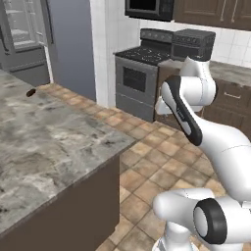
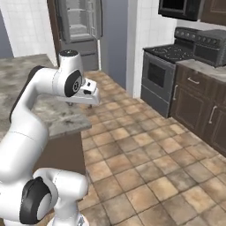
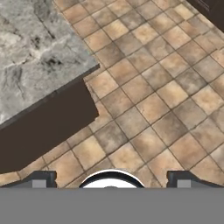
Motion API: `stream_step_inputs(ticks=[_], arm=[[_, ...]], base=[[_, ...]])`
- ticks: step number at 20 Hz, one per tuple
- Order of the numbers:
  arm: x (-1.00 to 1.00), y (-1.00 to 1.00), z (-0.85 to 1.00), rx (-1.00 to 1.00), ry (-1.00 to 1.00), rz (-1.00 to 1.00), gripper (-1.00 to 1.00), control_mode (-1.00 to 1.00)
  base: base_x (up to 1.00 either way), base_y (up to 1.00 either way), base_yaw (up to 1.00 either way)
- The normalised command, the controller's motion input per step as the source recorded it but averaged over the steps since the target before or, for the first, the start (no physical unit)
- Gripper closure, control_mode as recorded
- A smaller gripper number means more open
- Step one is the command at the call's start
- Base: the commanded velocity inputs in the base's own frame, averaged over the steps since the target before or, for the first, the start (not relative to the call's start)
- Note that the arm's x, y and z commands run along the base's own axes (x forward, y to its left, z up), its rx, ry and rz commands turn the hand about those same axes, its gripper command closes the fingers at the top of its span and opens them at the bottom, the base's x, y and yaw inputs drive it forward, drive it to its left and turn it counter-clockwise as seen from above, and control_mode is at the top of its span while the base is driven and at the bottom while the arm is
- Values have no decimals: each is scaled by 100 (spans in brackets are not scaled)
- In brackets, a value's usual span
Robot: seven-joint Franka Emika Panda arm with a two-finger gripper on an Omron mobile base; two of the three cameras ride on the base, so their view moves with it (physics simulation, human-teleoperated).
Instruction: Place the sweet potato in the correct fridge rack based on whether it is a fruit or vegetable. Finally, close the fridge door.
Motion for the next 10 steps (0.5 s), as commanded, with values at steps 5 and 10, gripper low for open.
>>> stream_step_inputs(ticks=[5, 10], arm=[[0, 0, 0, 0, 0, 0, -100, 100], [0, 0, 0, 0, 0, 0, -100, 100]], base=[[98, -77, 35], [100, -74, 36]])
